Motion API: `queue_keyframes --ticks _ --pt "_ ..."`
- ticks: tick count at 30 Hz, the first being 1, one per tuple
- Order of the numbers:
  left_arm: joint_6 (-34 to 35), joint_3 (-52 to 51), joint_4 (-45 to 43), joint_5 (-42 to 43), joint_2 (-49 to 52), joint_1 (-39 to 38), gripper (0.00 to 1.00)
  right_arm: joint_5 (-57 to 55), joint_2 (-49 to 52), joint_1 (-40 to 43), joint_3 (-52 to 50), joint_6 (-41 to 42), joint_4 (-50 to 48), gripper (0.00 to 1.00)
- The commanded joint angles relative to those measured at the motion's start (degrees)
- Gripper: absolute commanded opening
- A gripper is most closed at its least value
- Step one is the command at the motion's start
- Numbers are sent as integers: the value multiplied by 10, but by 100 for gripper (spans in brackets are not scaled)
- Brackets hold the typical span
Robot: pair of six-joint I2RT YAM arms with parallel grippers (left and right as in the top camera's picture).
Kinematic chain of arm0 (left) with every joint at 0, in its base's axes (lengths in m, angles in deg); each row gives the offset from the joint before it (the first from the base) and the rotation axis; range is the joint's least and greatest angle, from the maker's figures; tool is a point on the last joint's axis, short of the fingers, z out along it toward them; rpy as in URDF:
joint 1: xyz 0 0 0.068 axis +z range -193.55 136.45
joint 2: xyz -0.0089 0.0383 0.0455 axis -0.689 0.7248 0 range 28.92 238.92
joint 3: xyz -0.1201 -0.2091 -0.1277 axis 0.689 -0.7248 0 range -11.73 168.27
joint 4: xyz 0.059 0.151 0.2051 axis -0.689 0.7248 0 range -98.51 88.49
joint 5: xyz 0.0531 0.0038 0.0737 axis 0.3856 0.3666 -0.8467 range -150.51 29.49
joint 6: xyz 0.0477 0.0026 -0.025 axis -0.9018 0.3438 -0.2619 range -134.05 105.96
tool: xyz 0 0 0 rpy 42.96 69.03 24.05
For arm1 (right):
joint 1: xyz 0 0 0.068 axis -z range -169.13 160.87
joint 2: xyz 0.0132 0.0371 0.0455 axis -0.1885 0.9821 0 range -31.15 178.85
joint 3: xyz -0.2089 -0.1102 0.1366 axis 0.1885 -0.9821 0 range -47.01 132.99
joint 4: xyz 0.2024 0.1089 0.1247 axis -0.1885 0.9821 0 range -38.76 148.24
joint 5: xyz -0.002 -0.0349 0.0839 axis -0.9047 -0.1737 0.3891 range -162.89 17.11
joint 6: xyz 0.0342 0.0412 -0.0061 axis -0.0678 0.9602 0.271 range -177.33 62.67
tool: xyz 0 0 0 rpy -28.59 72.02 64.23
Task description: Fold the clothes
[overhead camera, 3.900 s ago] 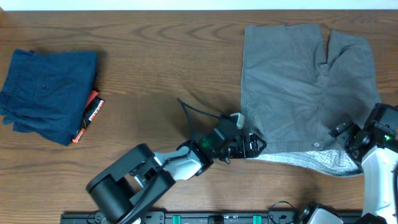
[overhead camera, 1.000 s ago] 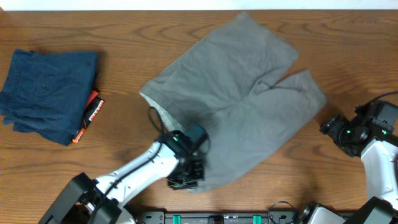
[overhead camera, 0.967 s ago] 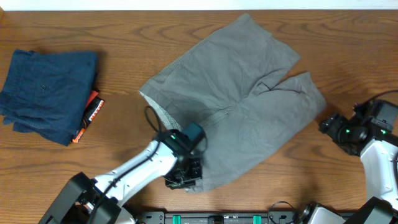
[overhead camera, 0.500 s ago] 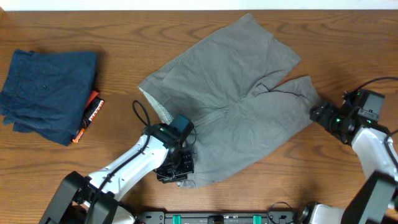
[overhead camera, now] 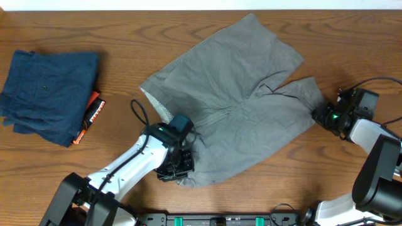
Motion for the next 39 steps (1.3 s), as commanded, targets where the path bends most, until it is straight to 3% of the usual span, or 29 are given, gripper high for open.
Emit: queue_keyframes --ticks 1,8,17,26,27,28,29,30,35,39 --pt "-6 2 -5 -29 -5 19 6 -30 6 2 -4 6 6 1" --pt "-6 2 -16 -26 -5 27 6 -138 -57 65 -4 65 136 1" --pt "-57 3 12 -26 -5 30 6 -178 -172 88 -4 65 310 1" --pt "-85 3 59 -16 -12 117 8 -217 -207 88 -5 65 366 1" --pt "-86 3 66 6 -12 124 25 -217 -207 88 -5 65 366 1" --pt "-92 3 70 32 -12 128 52 -217 -207 88 -5 64 365 1" --pt "-102 3 74 68 -12 130 66 -217 -207 88 -5 61 365 1" --pt "-104 3 78 83 -12 129 70 -217 -207 87 -5 58 365 1" --pt "-67 3 110 101 -13 129 71 -217 -207 87 -5 54 359 1" --pt "-28 3 80 101 -16 123 71 -217 -207 87 -5 54 356 1"
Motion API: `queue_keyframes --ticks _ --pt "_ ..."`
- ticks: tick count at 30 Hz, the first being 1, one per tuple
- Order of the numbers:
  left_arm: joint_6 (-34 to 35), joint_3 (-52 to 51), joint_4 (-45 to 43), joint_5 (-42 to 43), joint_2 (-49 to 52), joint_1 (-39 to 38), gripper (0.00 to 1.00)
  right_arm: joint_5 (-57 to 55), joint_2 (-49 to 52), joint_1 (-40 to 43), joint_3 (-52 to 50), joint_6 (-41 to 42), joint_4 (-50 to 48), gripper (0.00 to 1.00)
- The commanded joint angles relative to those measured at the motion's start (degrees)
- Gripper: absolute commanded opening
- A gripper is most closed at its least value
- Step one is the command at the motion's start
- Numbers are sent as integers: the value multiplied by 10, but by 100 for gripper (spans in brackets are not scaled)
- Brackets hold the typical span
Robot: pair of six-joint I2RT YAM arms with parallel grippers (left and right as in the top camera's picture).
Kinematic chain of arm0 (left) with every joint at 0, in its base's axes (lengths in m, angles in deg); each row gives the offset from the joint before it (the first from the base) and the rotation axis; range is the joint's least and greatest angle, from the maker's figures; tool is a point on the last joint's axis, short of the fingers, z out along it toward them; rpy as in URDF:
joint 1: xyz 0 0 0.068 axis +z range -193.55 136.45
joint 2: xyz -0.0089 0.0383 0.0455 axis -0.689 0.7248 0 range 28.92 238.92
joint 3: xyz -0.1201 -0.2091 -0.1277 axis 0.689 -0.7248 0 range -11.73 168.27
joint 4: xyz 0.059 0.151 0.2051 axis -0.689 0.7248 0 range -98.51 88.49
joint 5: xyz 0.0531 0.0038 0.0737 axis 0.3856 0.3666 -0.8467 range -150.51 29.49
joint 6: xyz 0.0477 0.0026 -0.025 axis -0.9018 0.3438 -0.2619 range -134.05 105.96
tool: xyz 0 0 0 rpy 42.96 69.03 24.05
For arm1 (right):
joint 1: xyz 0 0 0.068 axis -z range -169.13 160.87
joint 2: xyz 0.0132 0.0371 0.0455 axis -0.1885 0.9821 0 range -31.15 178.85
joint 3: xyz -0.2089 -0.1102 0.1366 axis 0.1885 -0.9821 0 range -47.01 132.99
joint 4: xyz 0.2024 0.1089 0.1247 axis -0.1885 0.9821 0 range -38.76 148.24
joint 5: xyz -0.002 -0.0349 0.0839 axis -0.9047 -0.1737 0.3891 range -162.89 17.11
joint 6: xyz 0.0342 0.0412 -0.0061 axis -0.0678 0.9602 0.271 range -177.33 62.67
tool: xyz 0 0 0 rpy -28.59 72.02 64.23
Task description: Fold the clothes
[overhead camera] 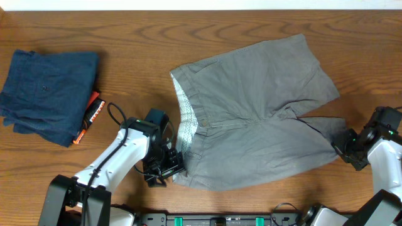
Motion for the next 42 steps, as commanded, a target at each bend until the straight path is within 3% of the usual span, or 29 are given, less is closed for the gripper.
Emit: queue_keyframes --ticks 1,8,13,26,35,42 --pt "41 2 -25 14 -11 -9 71 -16 -7 5 -1 -4 -2 1" --pt "184 -27 -115 -25 -11 -71 70 -16 -7 5 -1 -11 -4 1" --pt "320 -45 -122 -69 -12 -121 68 -16 -7 5 -1 -10 -8 1" --pt "418 -47 -72 -151 -61 -132 69 -16 -6 5 -1 -11 -10 2" --pt "509 -53 -105 -145 -62 -220 69 -16 -6 5 -1 -11 -11 2" --pt "567 -54 -115 -205 -62 -255 69 -16 -6 5 -1 -11 -10 2"
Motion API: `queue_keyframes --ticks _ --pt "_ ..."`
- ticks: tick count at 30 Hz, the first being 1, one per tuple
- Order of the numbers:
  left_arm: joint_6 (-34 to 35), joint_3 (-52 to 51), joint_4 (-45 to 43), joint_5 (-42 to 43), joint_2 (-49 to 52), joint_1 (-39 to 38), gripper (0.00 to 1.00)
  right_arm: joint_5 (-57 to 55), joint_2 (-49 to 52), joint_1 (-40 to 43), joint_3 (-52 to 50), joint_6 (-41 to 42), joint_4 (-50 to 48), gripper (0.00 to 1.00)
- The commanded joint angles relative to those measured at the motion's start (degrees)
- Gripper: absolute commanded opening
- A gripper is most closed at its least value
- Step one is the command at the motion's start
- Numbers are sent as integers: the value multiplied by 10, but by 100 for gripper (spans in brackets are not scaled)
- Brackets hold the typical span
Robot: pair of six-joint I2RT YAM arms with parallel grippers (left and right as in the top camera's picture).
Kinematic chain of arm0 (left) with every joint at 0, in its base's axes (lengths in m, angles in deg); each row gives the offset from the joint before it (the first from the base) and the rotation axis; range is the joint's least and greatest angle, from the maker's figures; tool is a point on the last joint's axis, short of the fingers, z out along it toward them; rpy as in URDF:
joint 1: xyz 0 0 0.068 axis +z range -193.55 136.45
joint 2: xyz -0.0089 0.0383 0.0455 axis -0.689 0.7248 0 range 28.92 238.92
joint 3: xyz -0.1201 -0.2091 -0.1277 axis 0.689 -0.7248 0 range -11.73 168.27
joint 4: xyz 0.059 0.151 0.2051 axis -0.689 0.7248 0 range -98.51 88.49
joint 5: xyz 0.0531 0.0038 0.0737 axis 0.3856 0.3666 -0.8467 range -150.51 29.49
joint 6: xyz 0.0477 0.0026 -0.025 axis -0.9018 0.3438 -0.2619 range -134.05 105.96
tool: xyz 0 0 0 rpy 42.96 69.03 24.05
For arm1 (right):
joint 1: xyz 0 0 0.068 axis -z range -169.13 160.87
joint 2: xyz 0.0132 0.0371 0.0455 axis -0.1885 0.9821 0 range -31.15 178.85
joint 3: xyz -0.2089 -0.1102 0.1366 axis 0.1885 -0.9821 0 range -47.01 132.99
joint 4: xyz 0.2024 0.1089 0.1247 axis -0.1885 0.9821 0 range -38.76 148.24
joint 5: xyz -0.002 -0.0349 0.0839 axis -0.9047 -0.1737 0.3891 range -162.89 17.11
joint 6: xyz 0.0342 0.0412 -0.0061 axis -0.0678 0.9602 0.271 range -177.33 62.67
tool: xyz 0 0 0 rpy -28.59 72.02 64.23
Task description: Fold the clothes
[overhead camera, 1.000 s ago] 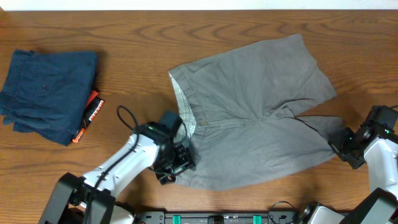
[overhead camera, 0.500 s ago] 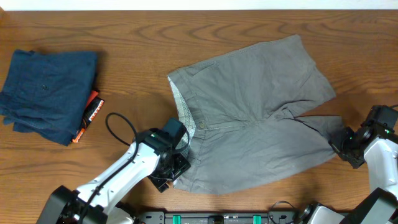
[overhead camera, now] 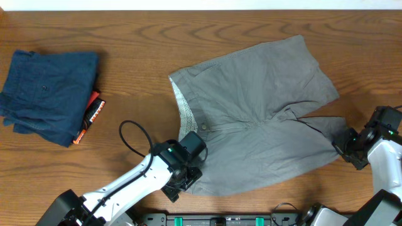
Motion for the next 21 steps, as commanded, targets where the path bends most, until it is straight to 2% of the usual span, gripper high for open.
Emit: queue_keyframes --ticks 1,10,21 --pt "41 -5 -8 -43 -3 -4 69 -12 -6 5 -1 -4 -1 2" --pt "44 -34 -74 -60 -2 -4 67 -12 -6 5 -1 -4 1 2" --pt "27 -35 -40 7 -2 -4 66 -12 -6 5 -1 -8 1 3"
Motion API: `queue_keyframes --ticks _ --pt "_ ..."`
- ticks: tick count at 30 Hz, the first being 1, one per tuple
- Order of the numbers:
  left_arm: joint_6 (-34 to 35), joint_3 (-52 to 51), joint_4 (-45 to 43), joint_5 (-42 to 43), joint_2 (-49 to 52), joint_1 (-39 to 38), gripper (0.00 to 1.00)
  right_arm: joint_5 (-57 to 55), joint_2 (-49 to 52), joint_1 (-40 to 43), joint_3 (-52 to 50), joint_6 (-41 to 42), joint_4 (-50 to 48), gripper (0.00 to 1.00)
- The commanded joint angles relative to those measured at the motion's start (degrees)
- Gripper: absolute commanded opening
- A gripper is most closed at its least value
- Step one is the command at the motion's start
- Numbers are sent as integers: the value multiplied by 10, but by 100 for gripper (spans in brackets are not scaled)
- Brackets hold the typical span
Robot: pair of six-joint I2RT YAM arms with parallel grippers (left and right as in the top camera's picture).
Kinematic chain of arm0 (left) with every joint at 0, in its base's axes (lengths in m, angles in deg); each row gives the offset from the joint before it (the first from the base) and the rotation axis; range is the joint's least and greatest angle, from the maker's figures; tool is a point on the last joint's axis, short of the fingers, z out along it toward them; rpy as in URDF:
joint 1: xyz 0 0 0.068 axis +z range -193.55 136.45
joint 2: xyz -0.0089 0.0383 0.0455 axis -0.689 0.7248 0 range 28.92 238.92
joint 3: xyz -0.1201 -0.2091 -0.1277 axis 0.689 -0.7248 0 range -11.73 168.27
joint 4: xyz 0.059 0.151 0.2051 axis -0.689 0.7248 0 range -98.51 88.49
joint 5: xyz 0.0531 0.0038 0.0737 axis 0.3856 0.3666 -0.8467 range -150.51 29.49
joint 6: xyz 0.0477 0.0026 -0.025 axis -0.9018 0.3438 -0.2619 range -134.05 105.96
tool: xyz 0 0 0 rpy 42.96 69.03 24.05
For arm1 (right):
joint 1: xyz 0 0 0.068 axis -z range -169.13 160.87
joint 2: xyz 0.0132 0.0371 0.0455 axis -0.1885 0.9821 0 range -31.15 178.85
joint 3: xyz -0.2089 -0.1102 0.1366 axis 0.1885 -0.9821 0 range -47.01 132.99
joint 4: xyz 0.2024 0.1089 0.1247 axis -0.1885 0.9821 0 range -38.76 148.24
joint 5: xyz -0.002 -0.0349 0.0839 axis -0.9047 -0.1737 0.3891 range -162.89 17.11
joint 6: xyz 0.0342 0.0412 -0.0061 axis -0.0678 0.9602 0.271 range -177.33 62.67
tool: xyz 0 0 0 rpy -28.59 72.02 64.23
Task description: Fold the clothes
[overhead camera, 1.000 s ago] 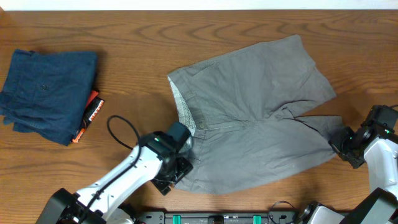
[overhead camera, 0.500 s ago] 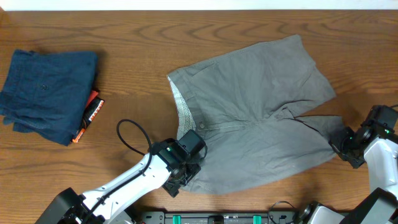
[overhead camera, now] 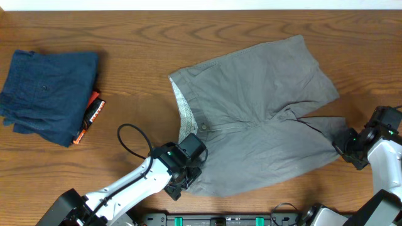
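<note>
Grey shorts (overhead camera: 257, 107) lie spread flat on the wooden table, with the open waistband (overhead camera: 184, 116) to the left and the two legs to the right. My left gripper (overhead camera: 188, 179) sits on the near-left corner of the waist; its fingers are hidden under the wrist, so whether they grip cannot be told. My right gripper (overhead camera: 341, 145) is at the hem of the nearer leg and looks shut on the fabric there.
A folded dark blue garment (overhead camera: 47, 94) lies at the far left, with an orange and black item (overhead camera: 91, 116) sticking out from under its right edge. The left arm's cable loops over the table (overhead camera: 129, 135) beside the shorts.
Almost nothing differs. My left gripper has shifted very slightly at the waist corner. The shorts and the right gripper are where they were.
The shorts lay crumpled and slanted, with my left gripper at the waist and my right at a leg hem. Then they lay stretched out flat, both grippers farther apart. After that my left arm changed pose and its gripper sat over the waist's near corner, as now.
</note>
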Motion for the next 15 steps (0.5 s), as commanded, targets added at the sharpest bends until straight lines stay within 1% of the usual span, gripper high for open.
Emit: queue_keyframes --ticks 1,5,7,9,11,12,13,15 --pt "-5 -6 17 18 -2 -2 66 -12 -6 5 -1 -7 0 3" --pt "-2 -7 12 -3 -2 -2 66 -12 -6 5 -1 -7 0 3" --pt "-2 -7 9 -10 -2 -2 62 -12 -6 5 -1 -7 0 3" --pt "-3 -7 5 -10 -2 -2 52 -12 -6 5 -1 -7 0 3" --pt "-3 -7 2 -10 -2 -2 37 -12 -6 5 -1 -7 0 3" --pt "-3 -7 0 -11 -2 -2 31 -12 -6 5 -1 -7 0 3" --pt "-3 -7 0 -12 -2 -2 26 -12 -6 5 -1 -7 0 3" --pt "-3 -7 -1 -12 -2 -2 19 -12 -6 5 -1 -7 0 3"
